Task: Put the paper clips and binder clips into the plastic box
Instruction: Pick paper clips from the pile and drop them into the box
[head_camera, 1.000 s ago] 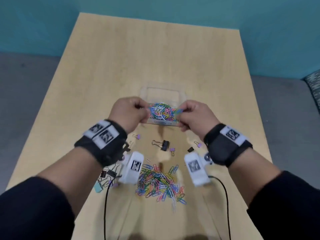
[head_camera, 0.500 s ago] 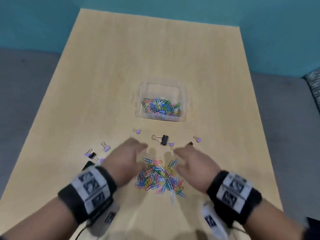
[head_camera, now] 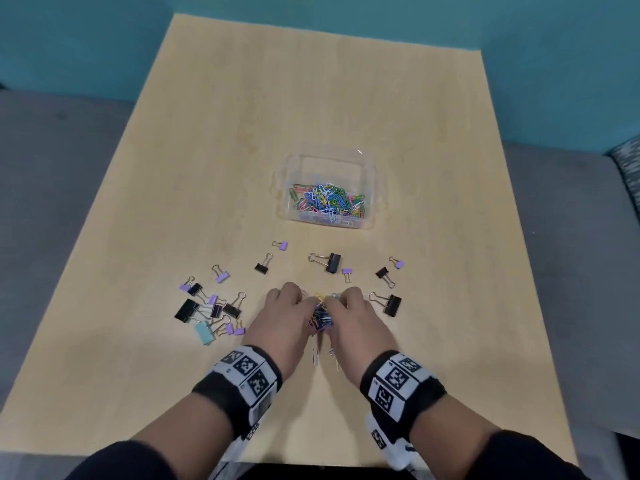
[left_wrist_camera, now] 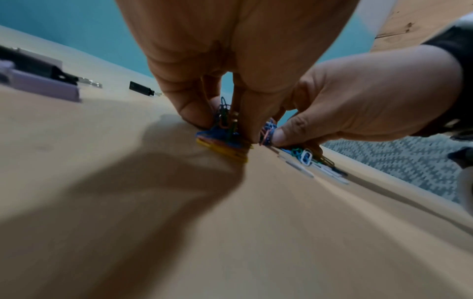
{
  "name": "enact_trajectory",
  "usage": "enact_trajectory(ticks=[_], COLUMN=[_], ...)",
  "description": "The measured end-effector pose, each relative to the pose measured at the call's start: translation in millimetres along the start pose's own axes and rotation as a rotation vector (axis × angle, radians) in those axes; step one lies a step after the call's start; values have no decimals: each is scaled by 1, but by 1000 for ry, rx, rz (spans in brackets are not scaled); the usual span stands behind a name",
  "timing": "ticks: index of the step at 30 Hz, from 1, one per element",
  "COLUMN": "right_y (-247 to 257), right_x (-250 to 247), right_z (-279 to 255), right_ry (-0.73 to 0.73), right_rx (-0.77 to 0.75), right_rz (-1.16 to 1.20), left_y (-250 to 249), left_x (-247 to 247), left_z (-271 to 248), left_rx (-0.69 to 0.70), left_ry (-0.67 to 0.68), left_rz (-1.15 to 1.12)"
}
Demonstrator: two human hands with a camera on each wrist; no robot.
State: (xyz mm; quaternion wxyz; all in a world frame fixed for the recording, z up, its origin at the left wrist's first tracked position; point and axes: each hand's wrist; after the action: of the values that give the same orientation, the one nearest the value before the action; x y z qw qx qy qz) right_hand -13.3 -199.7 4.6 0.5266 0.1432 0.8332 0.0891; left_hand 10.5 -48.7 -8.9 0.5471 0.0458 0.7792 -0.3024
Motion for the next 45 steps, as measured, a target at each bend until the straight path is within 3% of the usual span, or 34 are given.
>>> enact_trajectory(ticks=[5, 11, 22, 25, 29, 34, 39, 42, 45], right_y=[-4, -6, -18, -21, -20, -16, -4, 6, 0], right_x=[-7, -18, -28, -34, -55, -99, -140, -147, -146], right_z=[3, 2, 3, 4, 14, 58, 119, 140, 134], right_ry=[7, 53, 145, 242, 328, 186, -78, -69, -137], right_rx=[-60, -4, 54, 134, 225, 189, 195, 171, 145], right_rz=[-68, -60, 290, 533, 864, 1065, 999, 804, 377], left_y=[5, 5, 12, 16, 16, 18, 22, 22, 30], left_x=[4, -5, -26, -33, -57, -98, -134, -135, -133], left_z=[3, 2, -4, -5, 8, 58, 130, 154, 146], left_rx=[6, -79, -146, -222, -370, -391, -295, -233, -199], left_ry=[-16, -44, -66, -77, -103, -244, -410, -317, -214], left_rz=[44, -58, -339, -517, -1011, -1198, -1067, -841, -429])
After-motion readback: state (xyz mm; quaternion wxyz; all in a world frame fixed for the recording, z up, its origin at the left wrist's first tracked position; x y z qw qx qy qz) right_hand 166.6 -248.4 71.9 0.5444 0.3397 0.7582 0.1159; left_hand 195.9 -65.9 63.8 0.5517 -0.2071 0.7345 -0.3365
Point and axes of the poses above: each hand's wrist, its own z-axis towards the middle knuckle, its own x-axis out of the palm, y = z × x, and after that the axes turned 9 degrees about x, right-handed
